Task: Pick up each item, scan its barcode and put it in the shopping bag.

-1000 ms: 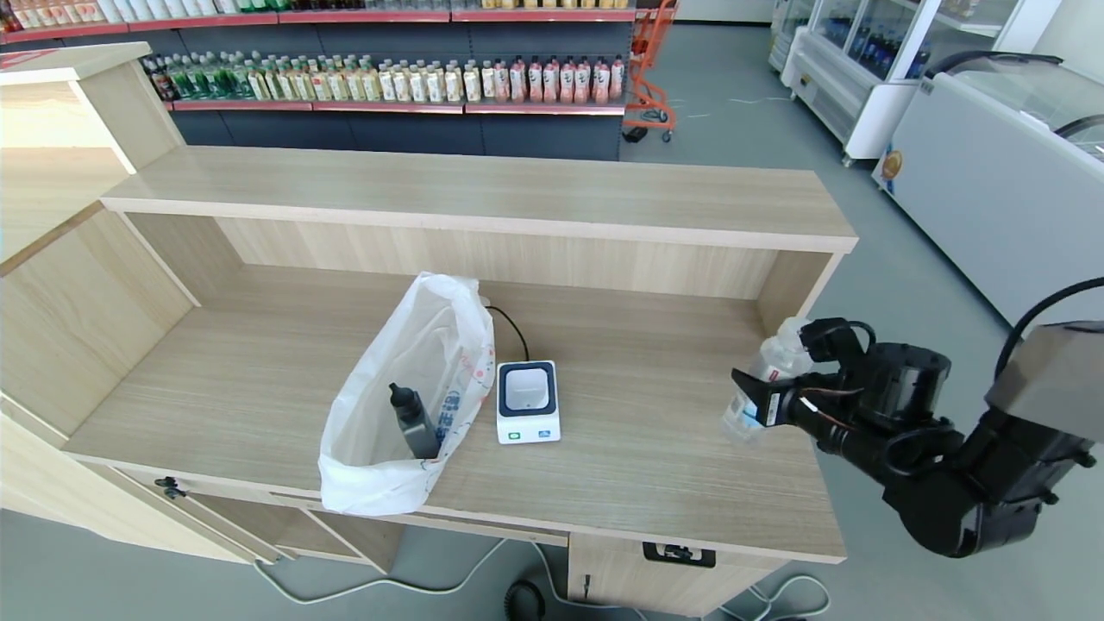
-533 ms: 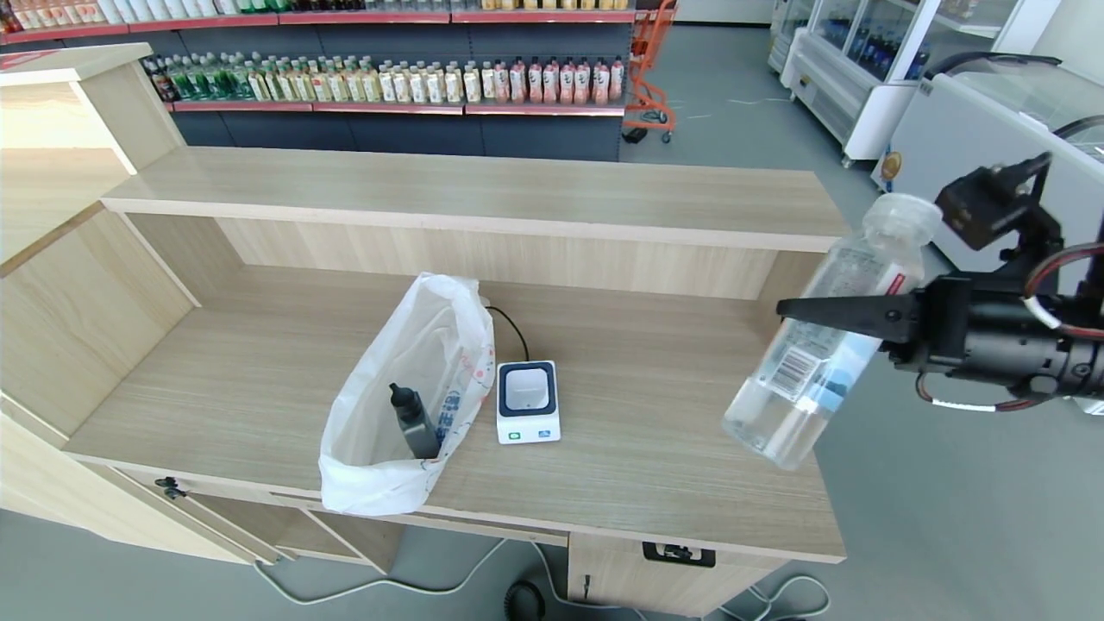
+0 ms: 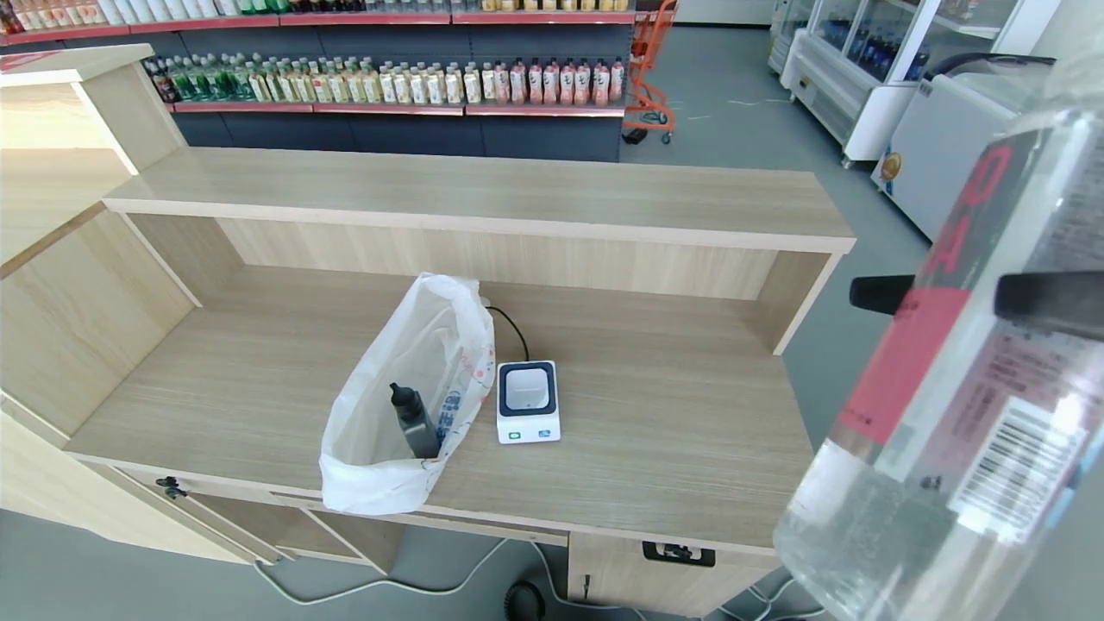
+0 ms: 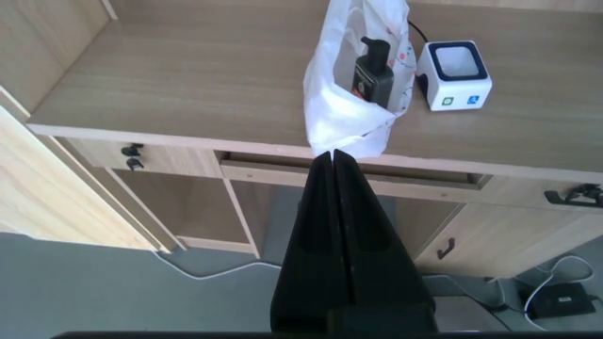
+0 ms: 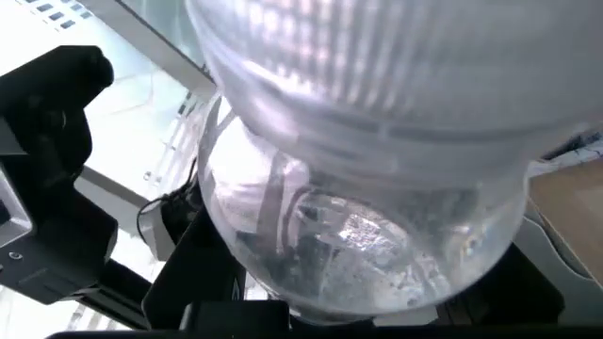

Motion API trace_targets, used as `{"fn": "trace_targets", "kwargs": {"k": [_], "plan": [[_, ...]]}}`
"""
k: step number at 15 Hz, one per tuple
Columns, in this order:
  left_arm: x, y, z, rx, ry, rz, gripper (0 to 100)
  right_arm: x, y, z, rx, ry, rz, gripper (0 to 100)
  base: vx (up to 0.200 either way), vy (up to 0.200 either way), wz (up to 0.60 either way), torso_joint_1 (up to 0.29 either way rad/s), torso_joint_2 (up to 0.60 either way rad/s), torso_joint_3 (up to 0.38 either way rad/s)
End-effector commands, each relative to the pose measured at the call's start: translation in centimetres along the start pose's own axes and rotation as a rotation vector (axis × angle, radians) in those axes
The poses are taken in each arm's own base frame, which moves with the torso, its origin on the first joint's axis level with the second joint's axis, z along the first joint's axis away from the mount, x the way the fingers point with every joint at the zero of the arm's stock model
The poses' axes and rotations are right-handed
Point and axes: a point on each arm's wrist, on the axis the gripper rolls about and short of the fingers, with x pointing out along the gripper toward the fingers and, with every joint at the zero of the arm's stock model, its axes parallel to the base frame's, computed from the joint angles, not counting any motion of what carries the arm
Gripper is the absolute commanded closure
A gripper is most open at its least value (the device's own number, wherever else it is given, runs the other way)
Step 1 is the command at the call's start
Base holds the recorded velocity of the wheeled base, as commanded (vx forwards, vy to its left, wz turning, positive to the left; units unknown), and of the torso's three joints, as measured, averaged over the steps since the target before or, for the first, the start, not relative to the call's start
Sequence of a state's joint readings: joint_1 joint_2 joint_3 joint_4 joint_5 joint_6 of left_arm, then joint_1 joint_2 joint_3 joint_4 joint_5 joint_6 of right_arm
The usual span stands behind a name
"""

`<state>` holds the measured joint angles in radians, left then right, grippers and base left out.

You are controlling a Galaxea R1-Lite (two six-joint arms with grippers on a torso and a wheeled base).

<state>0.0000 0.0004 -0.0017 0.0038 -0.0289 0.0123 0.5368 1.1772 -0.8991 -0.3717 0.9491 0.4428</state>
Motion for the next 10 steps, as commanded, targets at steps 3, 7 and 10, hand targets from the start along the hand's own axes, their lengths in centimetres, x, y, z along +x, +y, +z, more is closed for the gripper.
{"fn": "trace_targets", "kwargs": {"k": [3,7,10], "plan": [[0.0,0.0,0.0,0.0,0.001,0.0,100,-0.3,1.9,0.0,-0.032,0.046,0.157,100,0.0,0.0,0.0,0.0,0.0,0.0],[0.0,0.0,0.0,0.0,-0.001,0.0,100,-0.2,2.2,-0.1,-0.035,0.051,0.176,100,0.0,0.0,0.0,0.0,0.0,0.0],[0.0,0.0,0.0,0.0,-0.001,0.0,100,-0.5,2.3,-0.4,-0.032,0.052,0.176,100,0.0,0.0,0.0,0.0,0.0,0.0]]}}
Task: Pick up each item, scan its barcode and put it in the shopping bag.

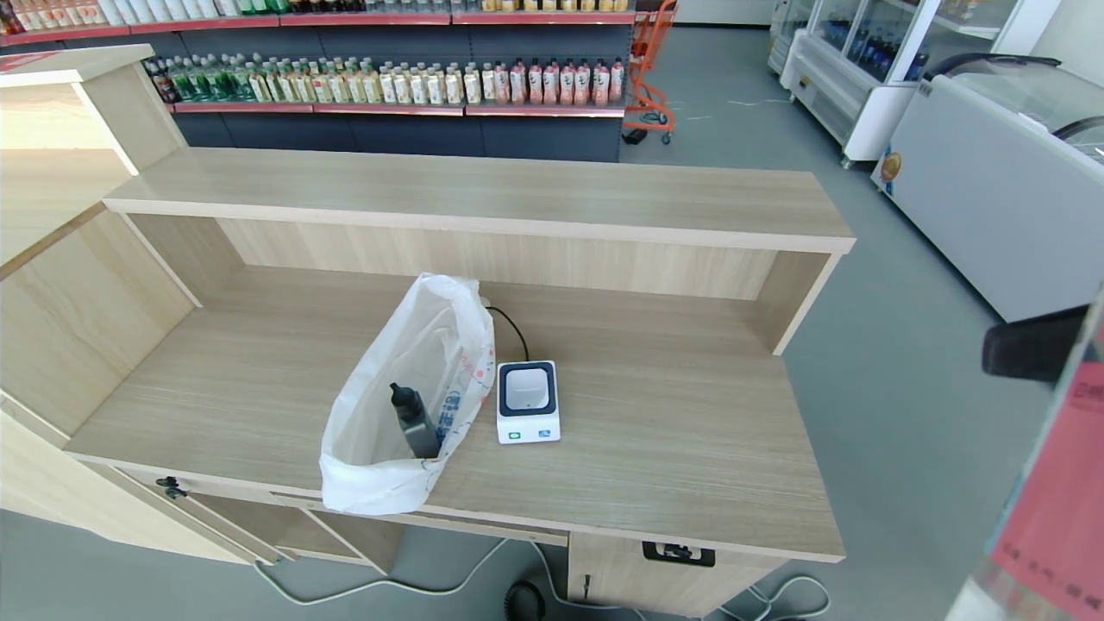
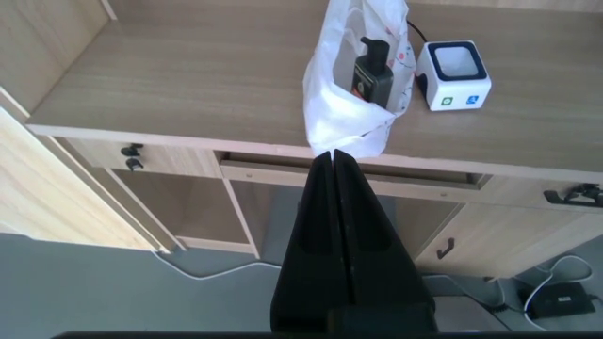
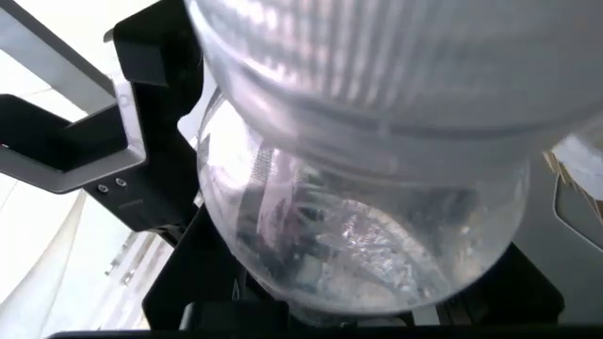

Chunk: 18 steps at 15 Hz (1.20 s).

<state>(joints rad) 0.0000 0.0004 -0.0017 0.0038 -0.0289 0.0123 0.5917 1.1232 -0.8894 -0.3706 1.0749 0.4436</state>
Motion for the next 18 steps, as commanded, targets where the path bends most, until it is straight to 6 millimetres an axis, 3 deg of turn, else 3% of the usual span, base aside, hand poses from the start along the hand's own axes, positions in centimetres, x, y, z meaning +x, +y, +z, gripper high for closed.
{"fn": "trace_targets", "kwargs": {"k": [1,15,18], "plan": [[0.0,0.0,0.0,0.0,0.001,0.0,100,-0.2,0.2,-0.4,0.004,0.002,-0.002,100,0.0,0.0,0.0,0.0,0.0,0.0],[0.0,0.0,0.0,0.0,0.002,0.0,100,-0.9,0.4,-1.9,0.021,0.006,-0.031,100,0.0,0.0,0.0,0.0,0.0,0.0],[0.0,0.0,0.0,0.0,0.001,0.0,100,-2.8,-3.5,-3.8,-0.108,0.007,-0.3,100,0.0,0.0,0.0,0.0,0.0,0.0]]}}
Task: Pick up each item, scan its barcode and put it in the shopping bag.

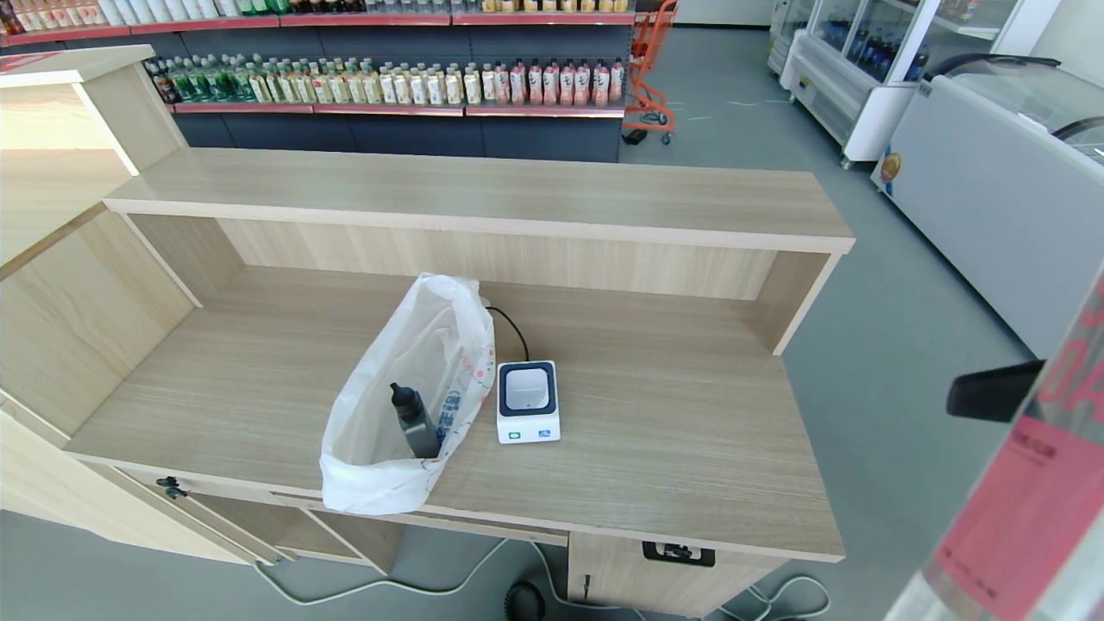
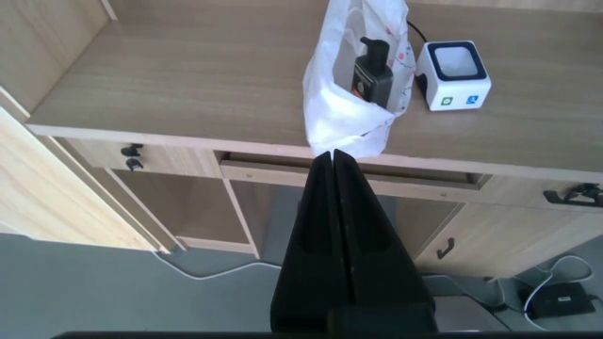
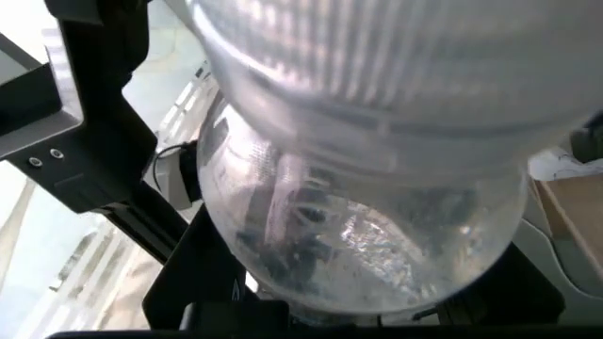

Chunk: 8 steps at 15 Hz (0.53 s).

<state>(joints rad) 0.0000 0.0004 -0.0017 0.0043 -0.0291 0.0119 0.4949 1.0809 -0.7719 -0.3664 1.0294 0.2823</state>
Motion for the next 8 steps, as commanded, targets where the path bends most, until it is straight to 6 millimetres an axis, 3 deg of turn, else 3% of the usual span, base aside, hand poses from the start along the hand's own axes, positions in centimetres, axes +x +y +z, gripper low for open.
{"fn": "trace_targets", "kwargs": {"k": [1,3,4,6,8], "plan": [[0.0,0.0,0.0,0.0,0.002,0.0,100,-1.0,-4.2,-2.5,-0.099,0.042,-0.312,100,0.0,0.0,0.0,0.0,0.0,0.0],[0.0,0.0,0.0,0.0,0.0,0.0,100,-1.8,-6.5,-3.9,-0.244,0.2,-0.839,100,0.0,0.0,0.0,0.0,0.0,0.0],[0.0,0.0,0.0,0.0,0.0,0.0,100,-2.0,-6.6,-4.1,-0.274,0.252,-1.008,100,0.0,0.0,0.0,0.0,0.0,0.0],[0.0,0.0,0.0,0.0,-0.001,0.0,100,-2.3,-6.7,-5.0,-0.335,0.29,-1.176,100,0.0,0.0,0.0,0.0,0.0,0.0],[0.0,0.0,0.0,0.0,0.002,0.0,100,-2.4,-7.2,-5.8,-0.544,0.373,-1.171,100,0.0,0.0,0.0,0.0,0.0,0.0]]}}
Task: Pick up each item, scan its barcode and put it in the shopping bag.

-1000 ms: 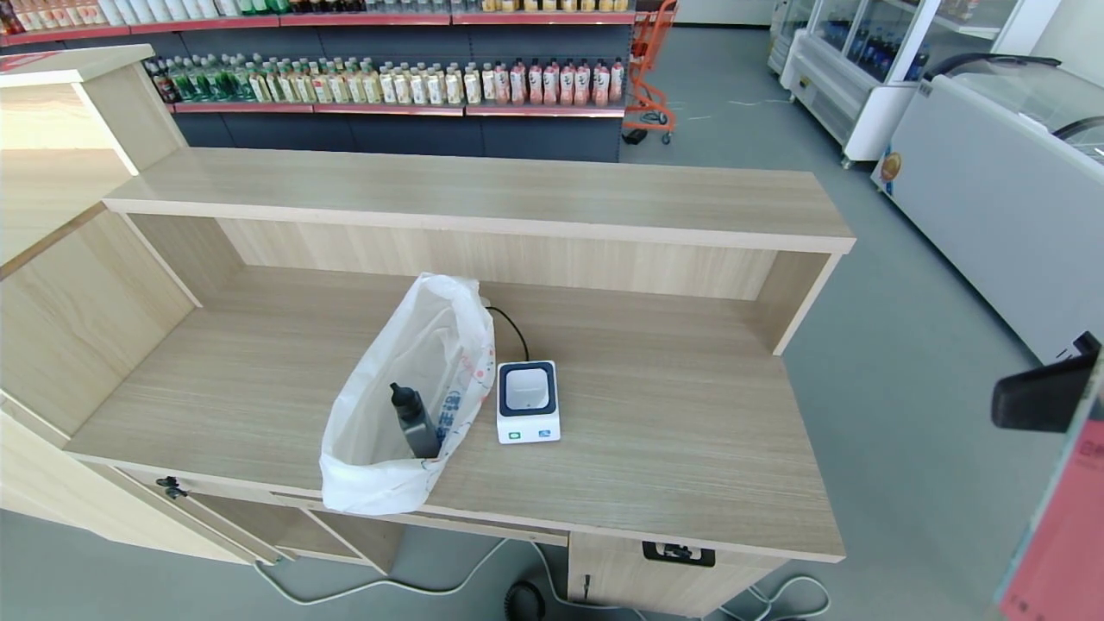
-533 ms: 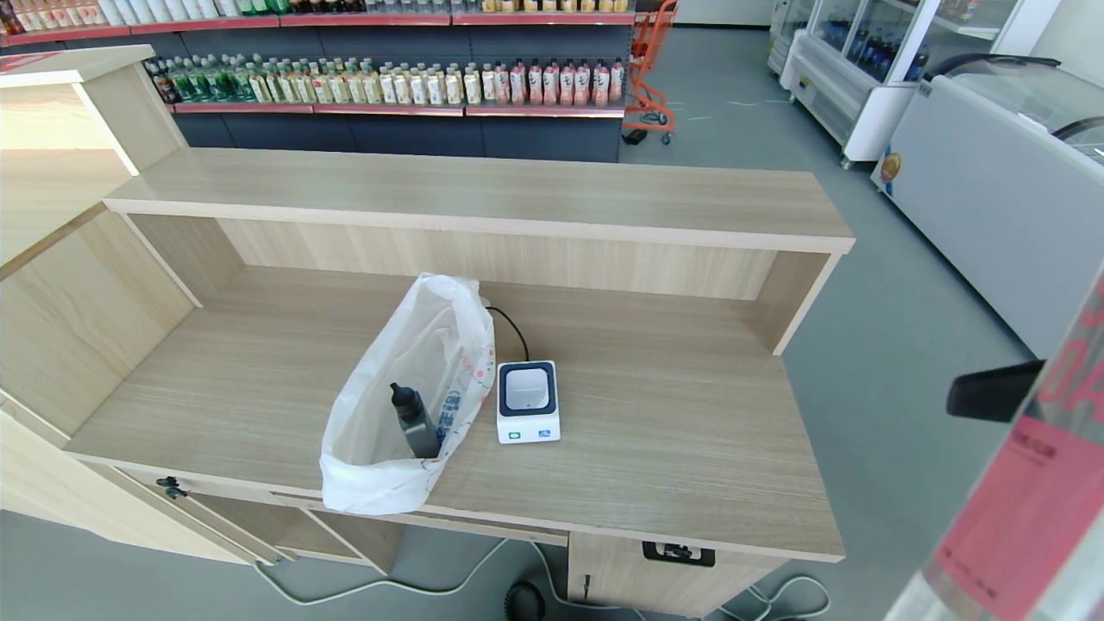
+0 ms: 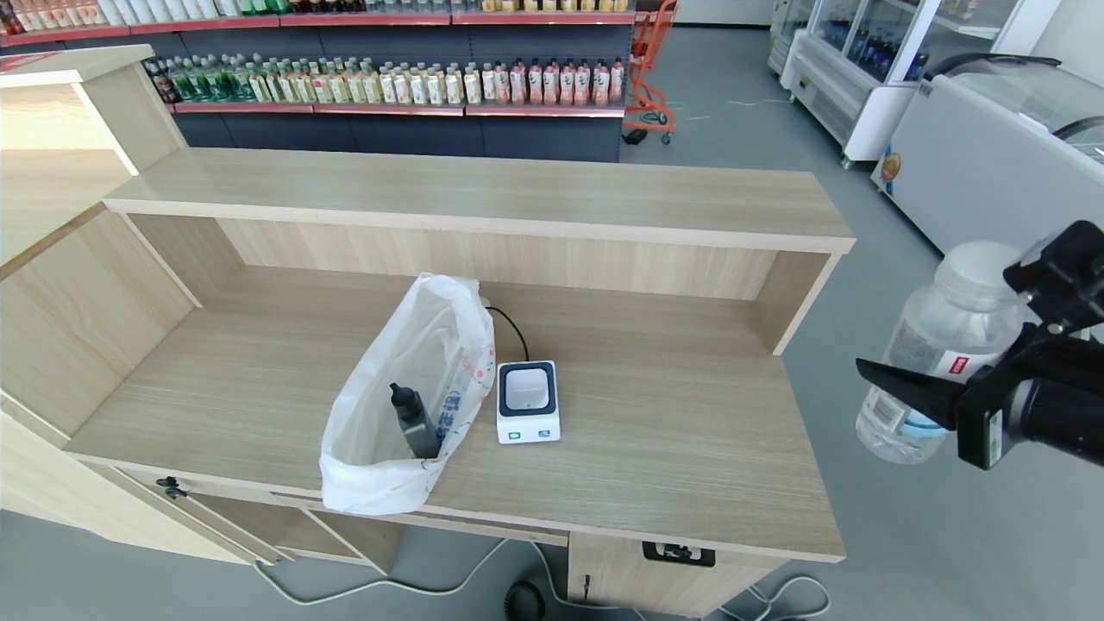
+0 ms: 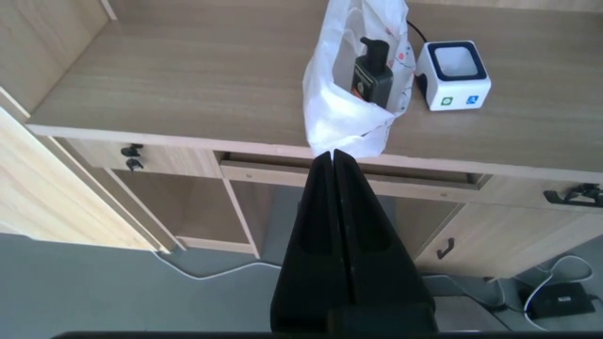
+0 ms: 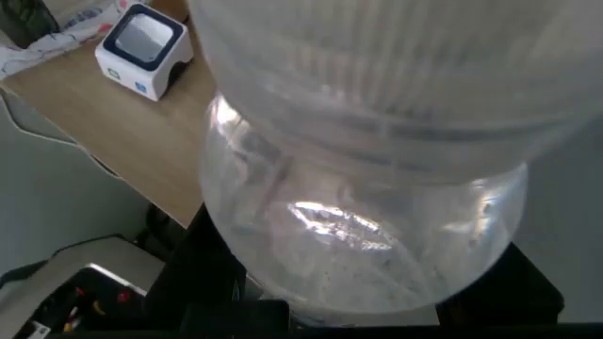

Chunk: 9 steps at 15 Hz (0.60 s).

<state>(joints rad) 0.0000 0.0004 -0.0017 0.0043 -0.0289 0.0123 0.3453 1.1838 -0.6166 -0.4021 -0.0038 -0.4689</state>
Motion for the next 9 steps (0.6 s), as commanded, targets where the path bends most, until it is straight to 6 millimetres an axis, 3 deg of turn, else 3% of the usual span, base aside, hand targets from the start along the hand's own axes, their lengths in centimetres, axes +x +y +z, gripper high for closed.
{"fn": "trace_targets", "kwargs": {"k": [1,9], "plan": [[0.0,0.0,0.0,0.0,0.0,0.0,100,0.8,0.4,-2.0,-0.104,0.033,-0.019,100,0.0,0.0,0.0,0.0,0.0,0.0],[0.0,0.0,0.0,0.0,0.0,0.0,100,0.4,0.3,-3.9,-0.353,0.062,-0.085,100,0.0,0.0,0.0,0.0,0.0,0.0]]}}
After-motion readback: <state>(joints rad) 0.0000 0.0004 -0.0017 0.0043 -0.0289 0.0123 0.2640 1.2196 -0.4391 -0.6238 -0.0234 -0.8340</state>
